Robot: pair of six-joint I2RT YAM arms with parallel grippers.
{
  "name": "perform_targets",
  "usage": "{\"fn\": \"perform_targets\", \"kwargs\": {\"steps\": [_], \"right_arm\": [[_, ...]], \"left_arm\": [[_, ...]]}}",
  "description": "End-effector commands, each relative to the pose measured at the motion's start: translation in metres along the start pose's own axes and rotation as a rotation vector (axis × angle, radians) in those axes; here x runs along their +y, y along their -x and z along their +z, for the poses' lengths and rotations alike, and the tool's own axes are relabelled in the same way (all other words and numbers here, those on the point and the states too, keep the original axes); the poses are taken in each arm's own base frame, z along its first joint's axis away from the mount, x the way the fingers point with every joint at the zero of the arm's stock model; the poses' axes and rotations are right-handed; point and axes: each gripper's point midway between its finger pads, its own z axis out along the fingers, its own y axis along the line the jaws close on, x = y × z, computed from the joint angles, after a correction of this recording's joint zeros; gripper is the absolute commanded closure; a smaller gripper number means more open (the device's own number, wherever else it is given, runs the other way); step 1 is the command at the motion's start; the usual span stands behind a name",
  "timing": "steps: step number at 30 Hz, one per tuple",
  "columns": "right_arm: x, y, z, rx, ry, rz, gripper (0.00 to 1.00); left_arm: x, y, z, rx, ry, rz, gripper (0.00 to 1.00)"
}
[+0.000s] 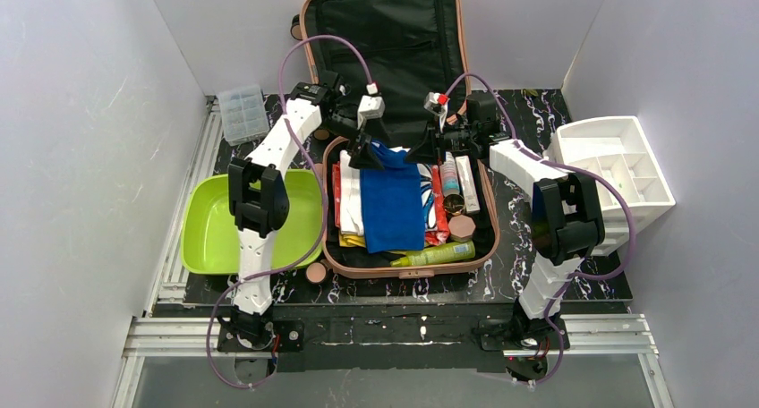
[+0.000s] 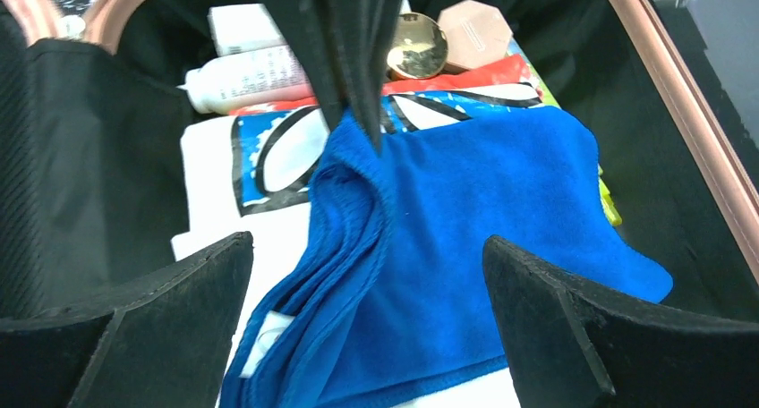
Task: Open, take out, and arrange the luggage
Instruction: Pass from the right arm to the left
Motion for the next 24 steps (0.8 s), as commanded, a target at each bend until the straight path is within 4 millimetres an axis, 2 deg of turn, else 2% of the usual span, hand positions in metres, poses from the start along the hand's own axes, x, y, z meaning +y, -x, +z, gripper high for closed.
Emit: {"fn": "perform_targets", "kwargs": {"steps": [1,10,16,19,24], "right_arm": [[0.015,0.009,-0.004,-0.016,0.038,-0.043,0.94],[0.015,0.007,-0.003,-0.014,0.045,-0.037,0.94],[0.018,0.008,-0.004,-0.016,0.051,-0.048,0.94],[0.017,0.01,-0.004,-0.016,0.049,-0.048,0.94],[0.017,0.011,-0.004,-0.017,0.049,-0.047,0.93]], "left_arm": [[-0.018,-0.005,0.013,0.056,-0.057,0.074,0.01],[-0.013,-0.023,0.014,0.169,-0.041,0.129,0.01],[0.002,-0.033,0.013,0.237,0.021,0.127,0.01],[0.007,-0.036,0.014,0.257,0.045,0.128,0.06],[0.003,-0.029,0.02,0.237,0.038,0.115,0.13]]}}
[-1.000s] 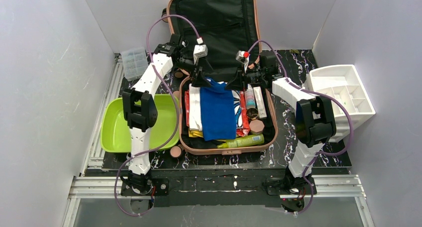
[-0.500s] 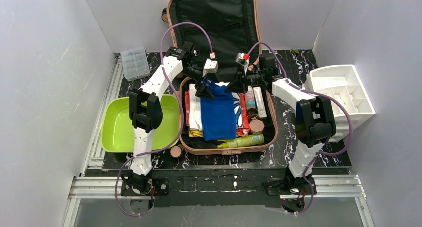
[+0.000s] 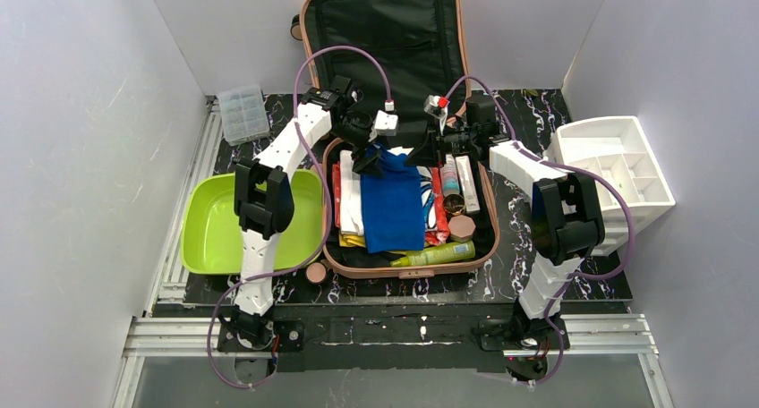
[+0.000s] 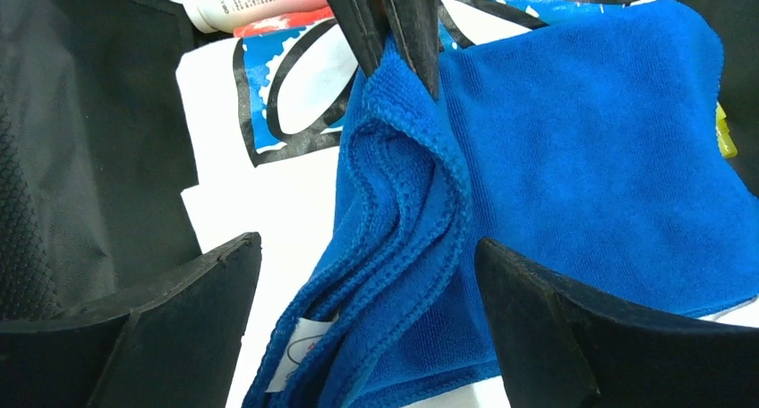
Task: Open, take out, and arrange the luggage
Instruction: Pass from the right arm to the left
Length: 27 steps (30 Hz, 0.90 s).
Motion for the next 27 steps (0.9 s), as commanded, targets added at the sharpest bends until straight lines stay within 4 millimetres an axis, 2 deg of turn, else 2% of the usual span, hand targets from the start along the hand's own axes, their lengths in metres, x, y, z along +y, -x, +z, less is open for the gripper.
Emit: {"fn": "perform_targets", "kwargs": {"steps": [1,5,6,10,15,20,21,22,23,24,25,27], "right_arm": [[0.012,0.017,-0.003,-0.018,0.024,-0.046,0.93],[0.011,0.017,-0.003,-0.018,0.019,-0.047,0.93],[0.011,0.017,-0.003,-0.018,0.018,-0.047,0.93],[0.01,0.017,-0.003,-0.017,0.015,-0.045,0.92],[0.008,0.017,-0.004,-0.014,0.003,-0.048,0.92],[0.004,0.017,-0.004,-0.009,-0.015,-0.045,0.87],[0.003,0.017,-0.004,-0.008,-0.02,-0.044,0.81],[0.002,0.018,-0.004,-0.007,-0.026,-0.045,0.69],[0.001,0.018,-0.004,-0.006,-0.037,-0.047,0.48],[-0.002,0.019,-0.005,-0.005,-0.051,-0.041,0.08],[-0.006,0.022,-0.006,-0.008,-0.074,-0.031,0.02],[-0.015,0.029,-0.012,-0.03,-0.132,-0.002,0.02]], "left_arm": [[-0.005,0.016,0.002,-0.026,-0.003,-0.006,0.13],[-0.008,0.024,0.005,-0.037,-0.011,-0.005,0.16],[-0.008,0.025,0.006,-0.031,-0.011,-0.003,0.2],[-0.008,0.023,0.01,0.017,0.001,0.007,0.45],[-0.005,0.019,0.01,0.08,0.027,0.019,0.56],[-0.003,0.017,0.005,0.138,0.061,0.031,0.8],[-0.002,0.016,0.003,0.15,0.068,0.033,0.84],[-0.002,0.016,0.002,0.158,0.076,0.032,0.88],[-0.001,0.017,0.0,0.166,0.085,0.026,0.91],[-0.001,0.018,-0.001,0.17,0.094,0.02,0.96],[0.002,0.019,-0.004,0.176,0.113,0.006,1.0],[0.012,0.024,-0.011,0.189,0.18,-0.031,1.0]]}}
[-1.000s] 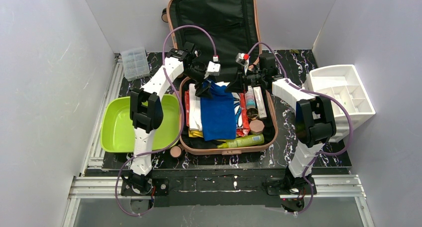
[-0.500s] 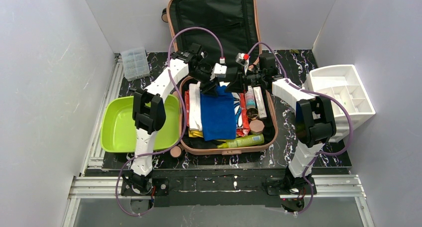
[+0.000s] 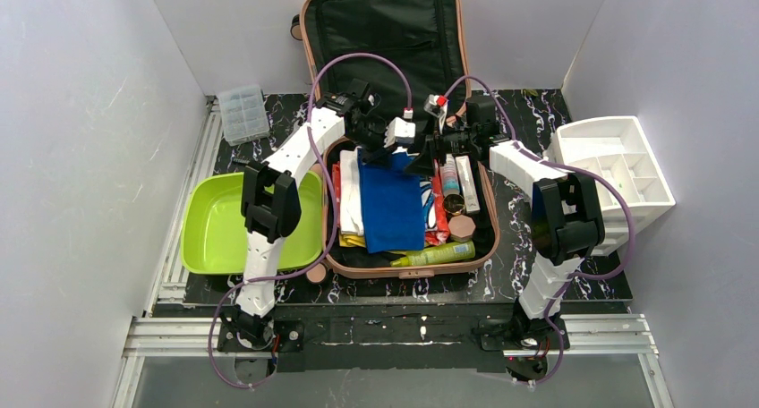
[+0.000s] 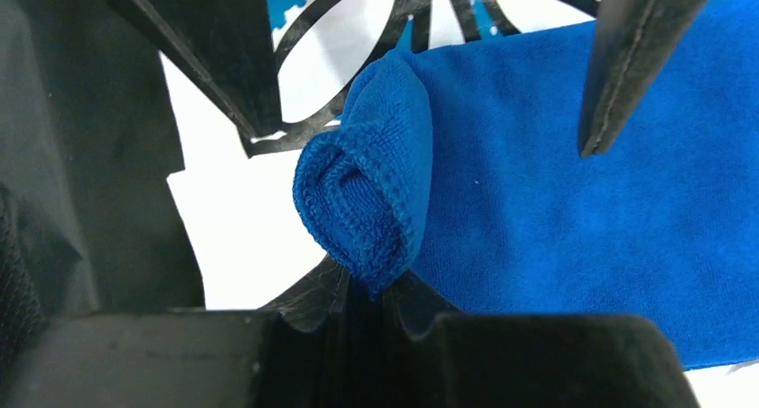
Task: Open, take out, and arrange the luggage
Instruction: Pass from the right arm to the left
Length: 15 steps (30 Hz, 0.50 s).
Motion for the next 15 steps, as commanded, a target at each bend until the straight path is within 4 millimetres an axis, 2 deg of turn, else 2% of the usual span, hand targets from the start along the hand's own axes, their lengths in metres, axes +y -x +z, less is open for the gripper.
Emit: {"fn": "perform_targets", "kwargs": {"steps": [1,7,12,15], "right_arm": [[-0.011,0.038,-0.015,-0.064,-0.107,-0.012,0.02],[-0.017,0.054,-0.039,-0.089,-0.227,0.004,0.02],[-0.009,0.057,-0.058,-0.078,-0.291,-0.029,0.02],[-0.002,0.06,-0.068,-0.081,-0.327,-0.061,0.02]], "left_arm": [[0.017,0.029,-0.039,0.021,0.167,-0.036,1.0],[0.036,0.049,-0.078,0.028,0.379,-0.185,1.0],[0.031,0.064,-0.108,0.046,0.519,-0.289,1.0],[0.024,0.059,-0.122,0.092,0.607,-0.392,1.0]]}}
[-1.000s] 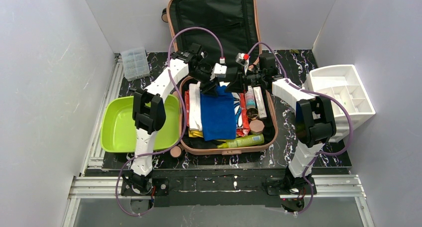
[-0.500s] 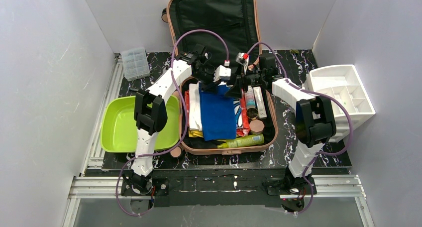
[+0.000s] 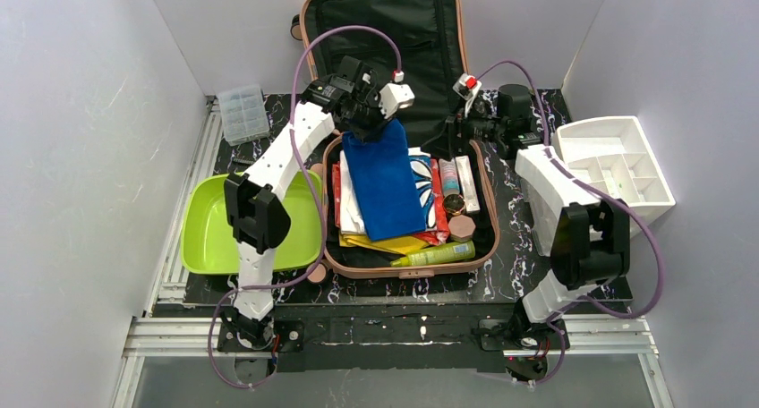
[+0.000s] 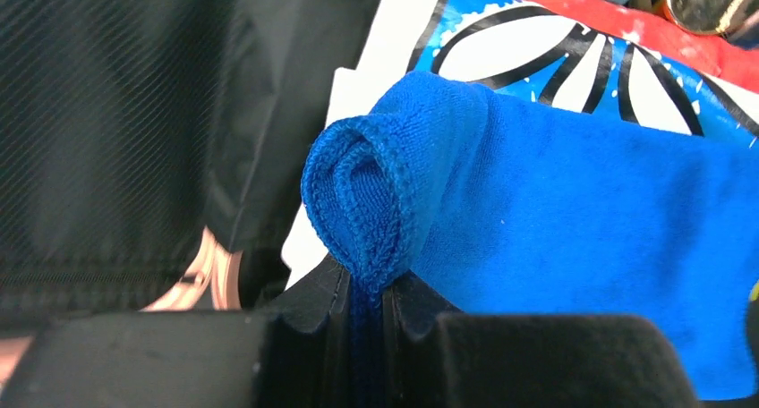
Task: Open, take out, and arrange the luggage
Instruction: Pass from the right arm to the left, then place the clothes in the bin.
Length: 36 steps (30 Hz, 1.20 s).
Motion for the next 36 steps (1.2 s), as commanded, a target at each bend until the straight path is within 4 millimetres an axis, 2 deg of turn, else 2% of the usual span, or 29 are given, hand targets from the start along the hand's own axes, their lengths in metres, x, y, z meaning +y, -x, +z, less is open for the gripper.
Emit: {"fn": "perform_targets", "kwargs": {"steps": [1,3,8,13,19,23,30,36], "right_arm": [[0.009,0.012,-0.02,-0.017,-0.066,-0.068,0.02],[0.012,0.012,-0.024,-0.018,-0.085,-0.08,0.02],[0.015,0.006,-0.031,-0.018,-0.111,-0.093,0.02],[0.018,0.001,-0.036,-0.022,-0.137,-0.124,0.02],[0.018,-0.003,-0.04,-0.03,-0.153,-0.142,0.02],[0.017,-0.009,-0.037,-0.025,-0.14,-0.132,0.02],[0.018,-0.014,-0.037,-0.019,-0.131,-0.149,0.01],[0.02,-0.016,-0.038,-0.016,-0.127,-0.156,0.02]], "left_arm": [[0.012,0.022,-0.067,-0.004,0.256,-0.154,1.0],[0.018,0.007,-0.075,0.063,0.334,-0.214,1.0],[0.038,-0.047,-0.084,0.288,0.535,-0.316,1.0],[0.04,-0.093,-0.092,0.37,0.561,-0.495,1.0],[0.037,-0.132,-0.112,0.413,0.618,-0.732,1.0],[0.026,-0.151,-0.128,0.441,0.663,-0.832,1.0],[-0.012,-0.169,-0.143,0.454,0.624,-0.9,1.0],[-0.021,-0.188,-0.162,0.458,0.633,-0.935,1.0]]}}
